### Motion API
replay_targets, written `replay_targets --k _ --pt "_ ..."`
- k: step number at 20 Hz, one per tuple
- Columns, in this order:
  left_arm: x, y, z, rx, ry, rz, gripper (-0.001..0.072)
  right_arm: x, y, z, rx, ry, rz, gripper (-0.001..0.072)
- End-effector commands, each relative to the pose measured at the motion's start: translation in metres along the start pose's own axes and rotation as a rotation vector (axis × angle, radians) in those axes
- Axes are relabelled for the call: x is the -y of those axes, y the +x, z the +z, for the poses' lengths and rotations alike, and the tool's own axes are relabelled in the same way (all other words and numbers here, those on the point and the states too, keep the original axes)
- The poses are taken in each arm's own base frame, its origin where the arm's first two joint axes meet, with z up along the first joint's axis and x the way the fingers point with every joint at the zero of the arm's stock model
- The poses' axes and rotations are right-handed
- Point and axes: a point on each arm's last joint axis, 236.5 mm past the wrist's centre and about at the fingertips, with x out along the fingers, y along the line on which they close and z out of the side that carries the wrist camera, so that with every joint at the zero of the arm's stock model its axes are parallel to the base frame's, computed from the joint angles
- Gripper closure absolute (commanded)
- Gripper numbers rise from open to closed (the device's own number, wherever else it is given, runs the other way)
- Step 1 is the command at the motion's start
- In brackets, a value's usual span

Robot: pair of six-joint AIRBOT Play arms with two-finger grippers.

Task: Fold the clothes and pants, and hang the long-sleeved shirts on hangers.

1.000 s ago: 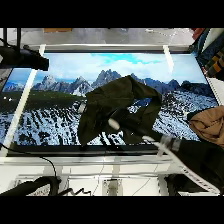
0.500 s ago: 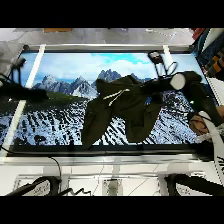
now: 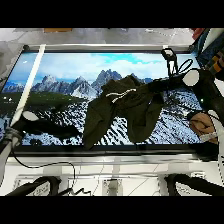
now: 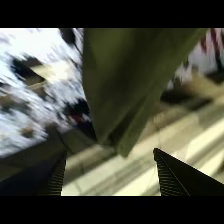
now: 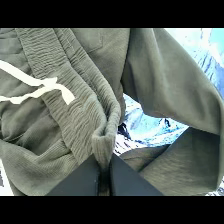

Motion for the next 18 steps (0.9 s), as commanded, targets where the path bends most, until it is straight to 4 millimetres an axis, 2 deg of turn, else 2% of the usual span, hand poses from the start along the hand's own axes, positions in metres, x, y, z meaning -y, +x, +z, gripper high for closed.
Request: replay_targets --k 1,6,7,8,11,12,13,14,15,16,18 --pt "0.004 0.035 -0.028 -0.058 0.017 0.002 0.0094 0.0 -0.001 0.0 0.001 0.007 0.004 0.0679" --pt "0.019 0.058 -0.033 -0.079 0.126 0.045 0.0107 0.0 -0.001 0.0 0.001 0.006 0.003 0.0678" --pt "0.019 0.062 -0.03 -0.063 0.135 0.059 0.0109 0.0 -0.001 0.0 0.001 0.006 0.003 0.0678" --pt "0.018 0.064 -0.023 -0.036 0.11 0.077 0.0142 0.0 -0.001 0.0 0.001 0.007 0.004 0.0679" --pt "0.008 0.064 0.001 0.071 0.056 0.123 0.0291 0.0 -0.001 0.0 0.001 0.007 0.004 0.0678" --pt "0.007 0.063 0.005 0.087 0.052 0.129 0.0381 0.0 -0.001 0.0 0.001 0.007 0.004 0.0678" --pt "0.006 0.063 0.007 0.094 0.053 0.132 0.0511 0.0 -0.001 0.0 0.001 0.007 0.004 0.0678" --pt "0.008 0.063 0.007 0.094 0.051 0.128 0.061 0.0 -0.001 0.0 0.002 0.007 0.004 0.0678" --pt "0.011 0.063 0.008 0.1 0.041 0.115 0.0665 0.0 -0.001 0.001 0.003 0.007 0.004 0.0678" --pt "0.015 0.063 0.011 0.111 0.033 0.097 0.069 0.0 -0.001 0.002 0.007 0.007 0.003 0.0678" --pt "0.026 0.056 0.027 0.149 0.037 0.076 0.069 0.002 -0.002 0.011 0.047 0.006 -0.007 0.0678"
